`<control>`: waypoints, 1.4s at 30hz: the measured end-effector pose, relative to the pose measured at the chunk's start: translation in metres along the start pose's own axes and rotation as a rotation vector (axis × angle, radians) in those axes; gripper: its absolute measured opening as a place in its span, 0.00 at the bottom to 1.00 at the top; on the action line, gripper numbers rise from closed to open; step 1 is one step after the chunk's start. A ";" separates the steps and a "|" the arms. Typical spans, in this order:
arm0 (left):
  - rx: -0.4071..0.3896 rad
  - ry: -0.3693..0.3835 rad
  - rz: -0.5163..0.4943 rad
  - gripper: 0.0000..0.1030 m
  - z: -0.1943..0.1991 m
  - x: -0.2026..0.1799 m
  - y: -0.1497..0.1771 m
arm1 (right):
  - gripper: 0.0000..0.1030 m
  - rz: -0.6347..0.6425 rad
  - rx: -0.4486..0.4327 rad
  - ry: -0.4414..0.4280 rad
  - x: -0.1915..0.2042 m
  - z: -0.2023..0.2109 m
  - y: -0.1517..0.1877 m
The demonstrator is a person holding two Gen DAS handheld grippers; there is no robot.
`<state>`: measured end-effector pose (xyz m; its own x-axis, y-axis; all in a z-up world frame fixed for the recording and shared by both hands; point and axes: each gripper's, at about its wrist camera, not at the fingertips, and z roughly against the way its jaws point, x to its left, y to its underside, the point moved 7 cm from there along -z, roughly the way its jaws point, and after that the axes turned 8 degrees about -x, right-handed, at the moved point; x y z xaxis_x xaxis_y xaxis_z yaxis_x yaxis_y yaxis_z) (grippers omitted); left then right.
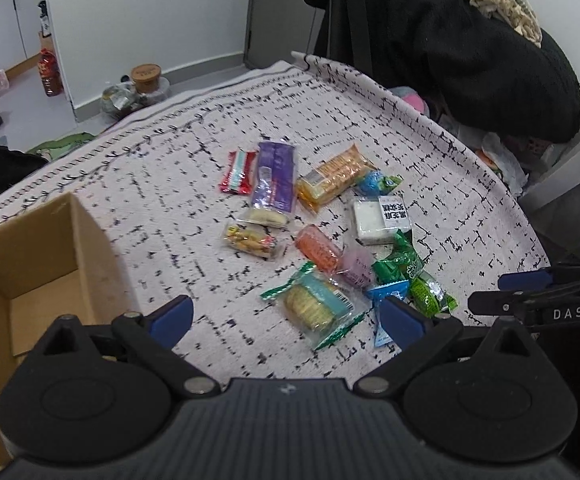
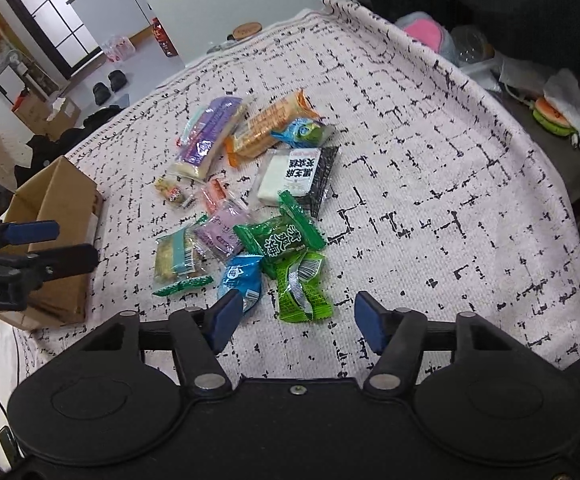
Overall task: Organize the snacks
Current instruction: 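Grasp the green-wrapped snack with the right tool while the left grasps a cake pack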
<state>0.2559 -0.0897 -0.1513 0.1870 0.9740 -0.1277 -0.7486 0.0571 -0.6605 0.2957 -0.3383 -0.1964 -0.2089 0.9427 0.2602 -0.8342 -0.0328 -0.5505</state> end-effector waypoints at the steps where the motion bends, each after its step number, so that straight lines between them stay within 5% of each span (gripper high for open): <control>1: 0.006 0.003 -0.002 0.97 -0.005 -0.002 0.000 | 0.57 -0.001 0.004 0.001 -0.001 -0.003 0.000; 27: 0.145 -0.035 0.020 0.92 -0.096 -0.028 0.025 | 0.43 -0.045 0.066 0.027 0.002 -0.063 0.005; 37: 0.145 -0.144 0.068 0.83 -0.093 -0.008 0.033 | 0.42 -0.008 0.058 0.056 0.011 -0.068 0.009; 42: 0.116 -0.140 0.105 0.83 -0.088 -0.006 0.028 | 0.41 -0.013 0.058 0.062 0.011 -0.068 0.008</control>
<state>0.2897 -0.1132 -0.2342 0.0201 0.9964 -0.0824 -0.8289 -0.0295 -0.5586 0.3213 -0.3052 -0.2522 -0.1673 0.9619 0.2160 -0.8652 -0.0382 -0.5000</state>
